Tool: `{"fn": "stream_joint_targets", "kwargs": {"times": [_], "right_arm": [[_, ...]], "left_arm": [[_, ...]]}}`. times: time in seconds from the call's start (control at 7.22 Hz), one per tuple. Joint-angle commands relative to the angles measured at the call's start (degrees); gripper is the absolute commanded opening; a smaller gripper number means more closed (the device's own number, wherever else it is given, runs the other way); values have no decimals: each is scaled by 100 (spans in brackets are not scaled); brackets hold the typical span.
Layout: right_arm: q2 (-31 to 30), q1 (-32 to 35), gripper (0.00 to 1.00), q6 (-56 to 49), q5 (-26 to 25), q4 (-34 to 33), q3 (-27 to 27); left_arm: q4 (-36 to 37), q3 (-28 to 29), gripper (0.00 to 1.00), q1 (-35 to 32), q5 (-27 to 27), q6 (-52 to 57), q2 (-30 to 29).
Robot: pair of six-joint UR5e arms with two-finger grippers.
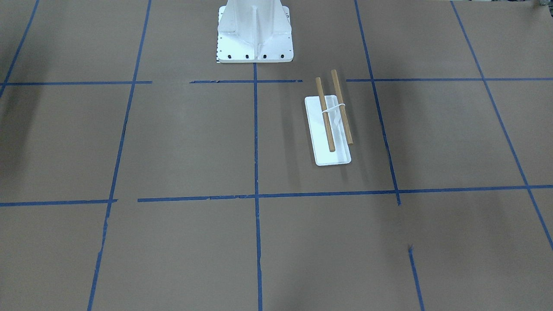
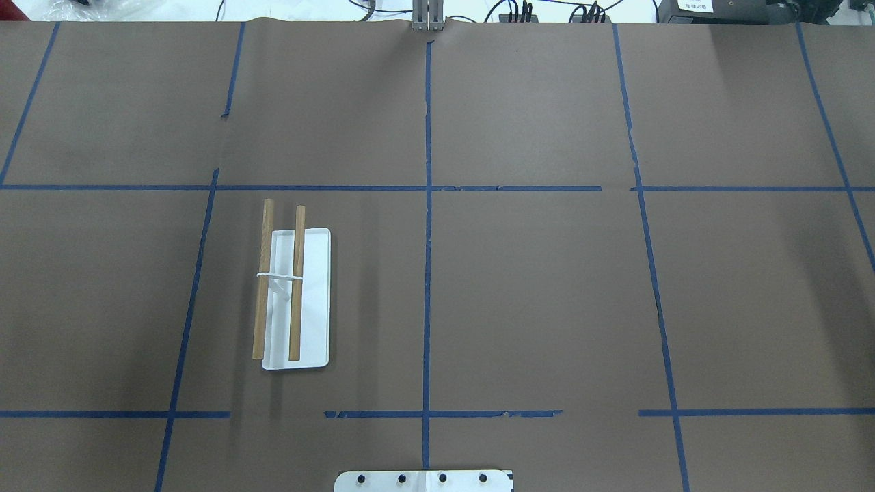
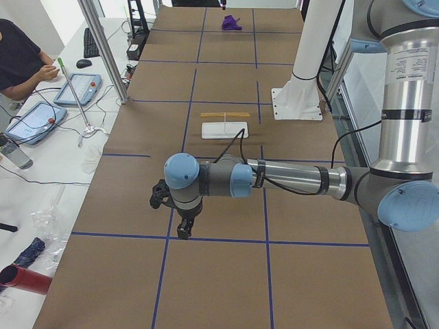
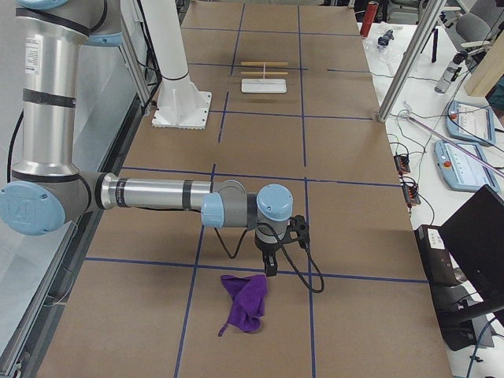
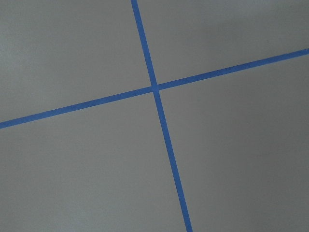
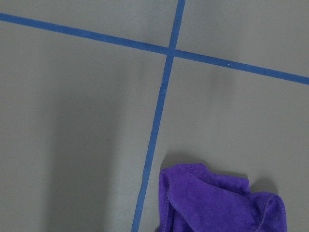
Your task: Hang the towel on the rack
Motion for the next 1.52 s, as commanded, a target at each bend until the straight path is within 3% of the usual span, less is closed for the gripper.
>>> {"fn": "stream_joint_targets", "kwargs": {"times": [0.0, 0.55, 0.69, 1.11, 1.38], "right_arm": [[32, -2, 100, 8, 164, 50, -21], [-169, 7, 100, 130, 155, 279, 5], [-239, 7, 100, 662, 129, 357, 136], [-521, -290, 100, 842, 25, 1147, 111], [-504, -1159, 100, 887, -1262, 1297, 111]], "left_arm": [[-132, -184, 100, 0, -3, 165, 90], [-203, 33, 100, 9, -20, 9, 30], [-203, 25, 100, 17, -20, -17, 21], [-238, -27, 100, 9, -20, 9, 47], [-562, 17, 100, 9, -38, -17, 91]]}}
